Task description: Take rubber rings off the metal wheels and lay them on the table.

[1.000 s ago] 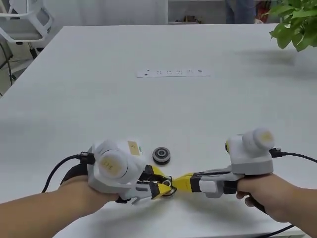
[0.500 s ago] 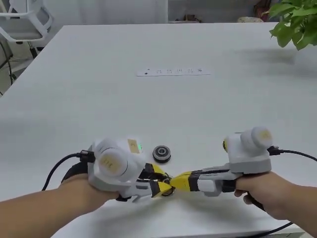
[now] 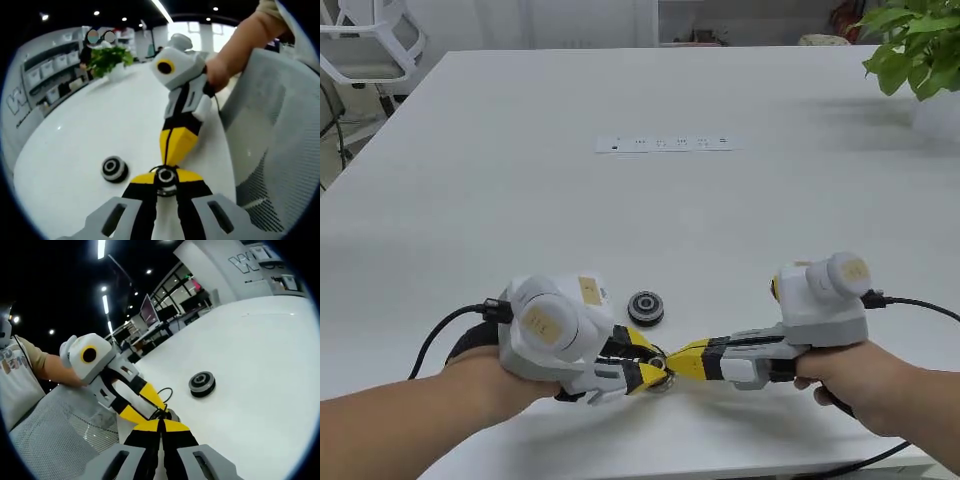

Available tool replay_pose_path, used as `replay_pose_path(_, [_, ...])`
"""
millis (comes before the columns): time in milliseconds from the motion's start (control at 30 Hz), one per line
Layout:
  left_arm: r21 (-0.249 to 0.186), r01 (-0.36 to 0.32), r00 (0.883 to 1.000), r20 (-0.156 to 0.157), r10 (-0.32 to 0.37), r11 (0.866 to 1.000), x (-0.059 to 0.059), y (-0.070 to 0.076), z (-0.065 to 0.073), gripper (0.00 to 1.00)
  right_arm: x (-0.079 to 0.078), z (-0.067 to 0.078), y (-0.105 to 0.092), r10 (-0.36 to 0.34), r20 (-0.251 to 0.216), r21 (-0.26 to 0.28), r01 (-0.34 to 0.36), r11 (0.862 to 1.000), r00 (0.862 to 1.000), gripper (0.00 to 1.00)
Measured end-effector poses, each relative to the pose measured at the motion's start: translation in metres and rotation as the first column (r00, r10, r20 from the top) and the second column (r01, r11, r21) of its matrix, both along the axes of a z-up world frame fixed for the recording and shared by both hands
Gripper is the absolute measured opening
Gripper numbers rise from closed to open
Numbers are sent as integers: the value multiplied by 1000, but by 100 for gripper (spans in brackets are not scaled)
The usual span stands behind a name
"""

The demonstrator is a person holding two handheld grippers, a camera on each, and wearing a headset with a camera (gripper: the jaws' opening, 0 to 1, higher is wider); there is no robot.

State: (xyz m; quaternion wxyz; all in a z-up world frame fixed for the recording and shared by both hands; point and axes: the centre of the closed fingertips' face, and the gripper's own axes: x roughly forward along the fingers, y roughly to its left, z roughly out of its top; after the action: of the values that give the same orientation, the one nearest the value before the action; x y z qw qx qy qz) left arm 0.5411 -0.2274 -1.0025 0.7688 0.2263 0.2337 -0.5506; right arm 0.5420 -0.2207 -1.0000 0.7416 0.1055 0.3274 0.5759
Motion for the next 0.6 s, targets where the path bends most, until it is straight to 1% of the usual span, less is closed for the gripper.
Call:
replay_pose_path(100, [4,1,1000,0,-1,1000,0,0,0,15,0,0,0,2,0,1,-2,1000,1000,0])
replay_pose_path(200, [5,-2,1000,-10,2,1000,0,1,0,16,0,1,-1,3,1,3,-3,1000,1000,0])
replay_pose_path(267, [1,-11,1000,-29,11,1000,0,2,1,17,0,3,0,3,5,7,-3,1000,1000,0])
replay_pose_path(433, [-2,-2,999,-37,2,1000,-3,2,2,19,-1,3,0,6,1,10,-6,1000,1000,0])
replay_pose_path(533, [-14,5,999,-46,-6,1000,-5,3,6,22,0,5,-1,3,3,14,-3,1000,1000,0])
replay_pose_path(600, [-18,8,999,-45,-9,1000,-6,3,9,23,1,7,-2,-2,5,17,2,1000,1000,0])
